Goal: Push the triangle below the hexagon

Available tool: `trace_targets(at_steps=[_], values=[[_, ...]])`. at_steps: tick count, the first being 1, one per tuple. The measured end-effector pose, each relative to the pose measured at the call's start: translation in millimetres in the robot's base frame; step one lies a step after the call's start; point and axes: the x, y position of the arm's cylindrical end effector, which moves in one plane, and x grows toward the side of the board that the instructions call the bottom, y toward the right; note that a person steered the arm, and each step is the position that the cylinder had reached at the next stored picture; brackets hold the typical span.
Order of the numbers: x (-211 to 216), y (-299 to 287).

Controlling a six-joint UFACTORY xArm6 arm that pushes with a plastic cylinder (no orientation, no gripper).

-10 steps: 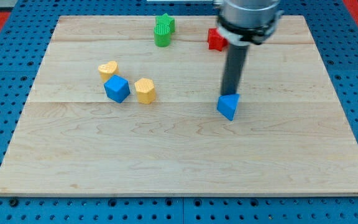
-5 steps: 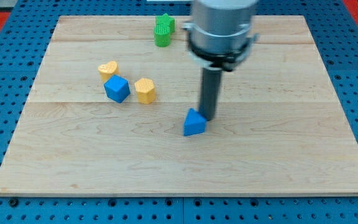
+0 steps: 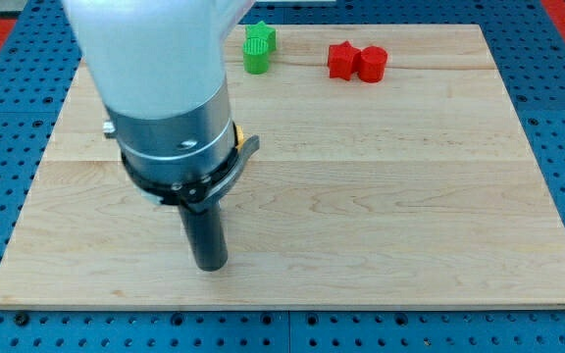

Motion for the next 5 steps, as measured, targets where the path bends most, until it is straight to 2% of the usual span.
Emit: trace_targets(at_steps=[2, 4, 5], values=[[-53, -18], [-49, 47], [-72, 32]])
